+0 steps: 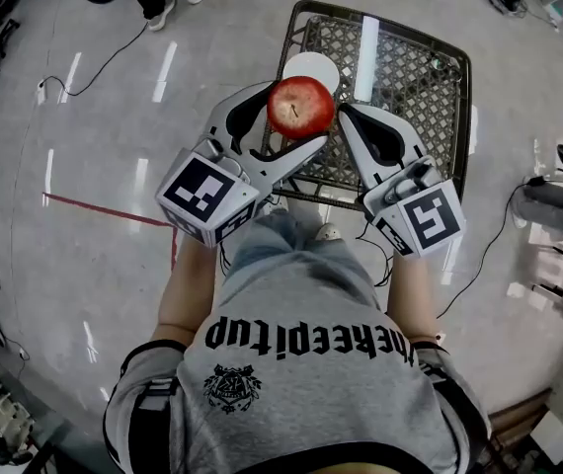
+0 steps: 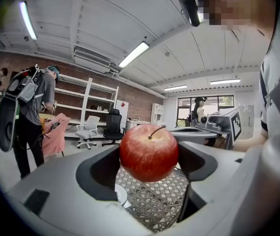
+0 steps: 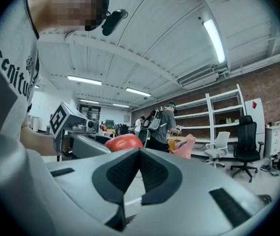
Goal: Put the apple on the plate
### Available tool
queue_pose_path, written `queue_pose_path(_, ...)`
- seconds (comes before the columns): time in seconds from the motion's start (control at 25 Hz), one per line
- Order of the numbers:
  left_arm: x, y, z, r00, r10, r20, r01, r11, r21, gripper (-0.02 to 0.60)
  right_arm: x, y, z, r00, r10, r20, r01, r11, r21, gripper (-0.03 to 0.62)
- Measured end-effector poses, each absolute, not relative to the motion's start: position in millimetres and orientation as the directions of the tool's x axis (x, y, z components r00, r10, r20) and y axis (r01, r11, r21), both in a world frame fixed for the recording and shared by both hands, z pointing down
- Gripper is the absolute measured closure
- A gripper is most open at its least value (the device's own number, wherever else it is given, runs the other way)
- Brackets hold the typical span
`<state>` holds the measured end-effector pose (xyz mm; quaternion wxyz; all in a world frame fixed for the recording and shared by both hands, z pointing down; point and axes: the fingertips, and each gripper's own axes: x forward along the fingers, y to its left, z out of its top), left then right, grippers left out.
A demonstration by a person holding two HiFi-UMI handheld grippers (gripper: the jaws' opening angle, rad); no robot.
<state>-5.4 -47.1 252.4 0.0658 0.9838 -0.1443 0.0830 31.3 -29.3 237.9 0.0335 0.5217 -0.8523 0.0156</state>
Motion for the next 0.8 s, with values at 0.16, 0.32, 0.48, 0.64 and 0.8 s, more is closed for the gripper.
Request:
queue_pose_path(0.16, -1.9, -63.3, 255.2, 0.951, -0.249, 0.184, -0.271, -0.957, 0.106, 0.175, 33.0, -44.2, 240.8, -0.433, -0.898, 0.077, -0.9, 0.435, 0.008, 0.599)
queue_pose_path(0.32, 2.7, -81.5, 258.7, 0.956, -0.229, 0.183, -0.251, -0.962, 0.109, 0.175, 36.8, -60.6, 245.4, -0.413, -0.907, 0.085, -0.91, 0.415, 0.006, 0.599)
queue_pose_path(0.48, 2.7, -94.6, 262.1, 0.961, -0.207, 0.184, -0.23, -0.966, 0.117, 0.175, 36.4, -73.1, 247.4, -0.393, -0.915, 0.09, -0.919, 0.395, 0.005, 0.599)
queue_pose_path(0.64, -0.2, -104.4, 263.7, 0.965, -0.184, 0.185, -0.209, -0.97, 0.125, 0.175, 33.6, -82.2, 247.7, -0.368, -0.925, 0.095, -0.929, 0.37, 0.002, 0.599)
queue_pose_path(0.8, -0.4, -103.9, 263.8, 0.969, -0.159, 0.19, -0.184, -0.976, 0.118, 0.175, 32.7, -81.8, 245.8, -0.342, -0.935, 0.098, -0.939, 0.343, 0.002, 0.599)
